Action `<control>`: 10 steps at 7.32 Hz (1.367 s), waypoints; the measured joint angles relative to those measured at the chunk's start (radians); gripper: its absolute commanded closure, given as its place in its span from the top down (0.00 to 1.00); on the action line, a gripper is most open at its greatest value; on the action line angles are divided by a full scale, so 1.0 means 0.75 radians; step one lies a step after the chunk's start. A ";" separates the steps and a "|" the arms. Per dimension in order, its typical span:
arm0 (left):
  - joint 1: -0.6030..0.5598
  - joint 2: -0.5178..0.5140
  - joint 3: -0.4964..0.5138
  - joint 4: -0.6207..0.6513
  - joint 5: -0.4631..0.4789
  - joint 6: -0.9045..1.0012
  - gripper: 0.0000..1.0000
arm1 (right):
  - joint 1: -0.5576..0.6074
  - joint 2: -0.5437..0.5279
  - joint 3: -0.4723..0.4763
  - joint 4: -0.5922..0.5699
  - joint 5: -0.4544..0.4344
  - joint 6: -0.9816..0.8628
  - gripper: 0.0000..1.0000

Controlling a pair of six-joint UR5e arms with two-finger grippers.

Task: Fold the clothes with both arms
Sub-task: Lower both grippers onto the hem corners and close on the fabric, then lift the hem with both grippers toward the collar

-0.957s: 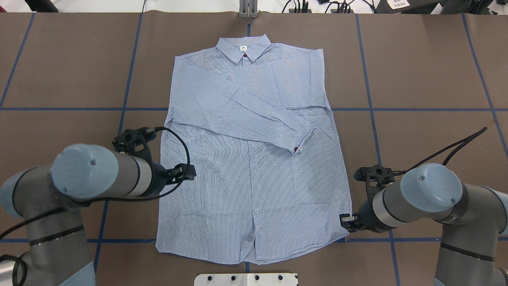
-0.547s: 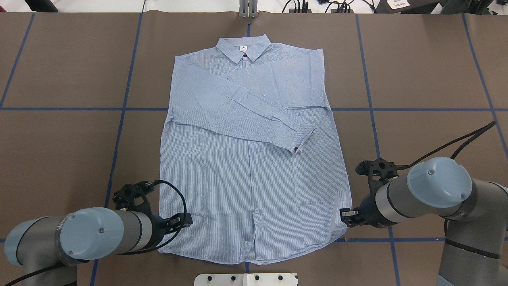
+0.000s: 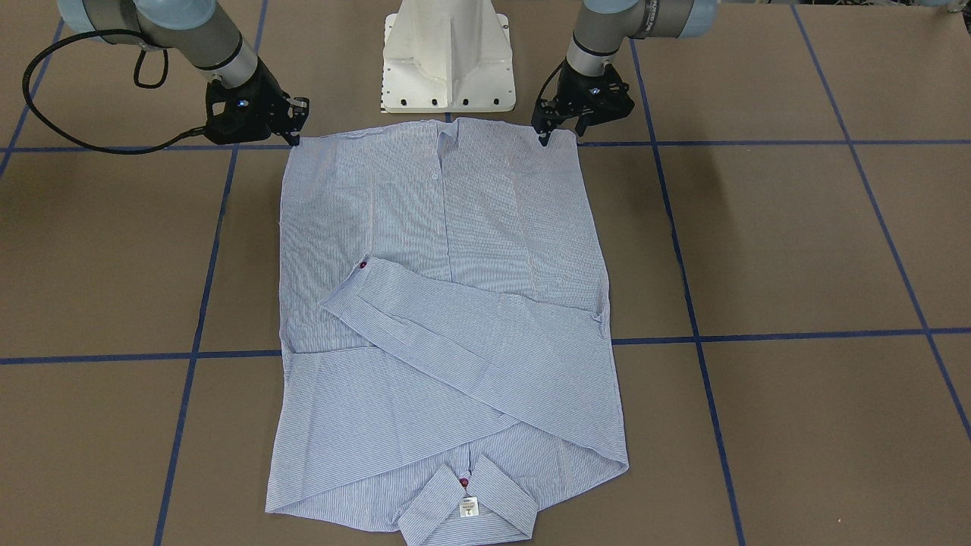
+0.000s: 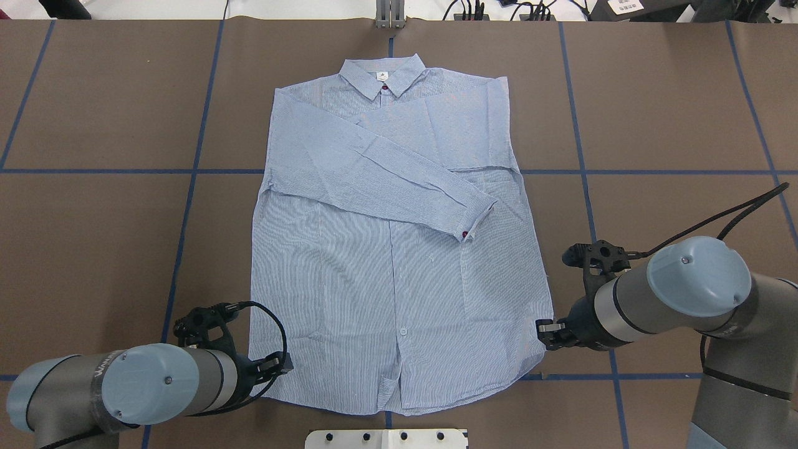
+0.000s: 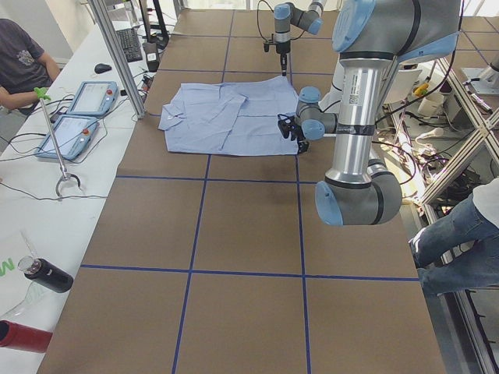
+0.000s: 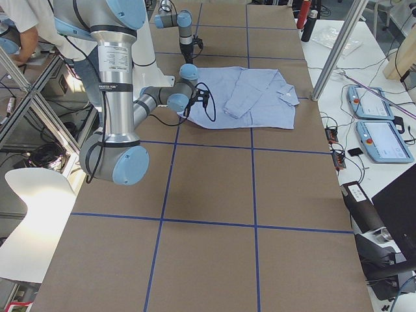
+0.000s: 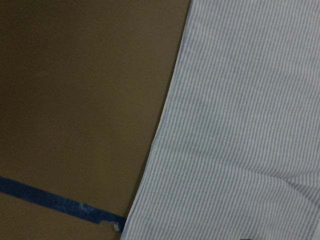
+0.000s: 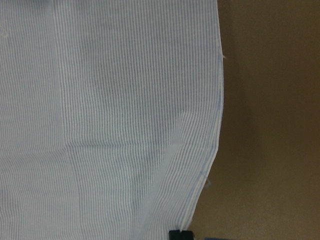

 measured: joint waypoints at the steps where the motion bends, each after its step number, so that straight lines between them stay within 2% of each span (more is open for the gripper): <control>1: 0.001 0.001 0.003 0.003 0.000 0.000 0.73 | 0.008 -0.001 0.000 -0.001 0.007 0.000 0.00; 7: -0.001 0.020 0.012 0.022 0.000 0.001 0.63 | 0.021 -0.001 -0.004 -0.002 0.016 -0.002 0.00; 10: -0.001 0.021 0.009 0.022 -0.002 0.002 0.42 | 0.027 -0.001 -0.003 -0.002 0.017 -0.002 0.00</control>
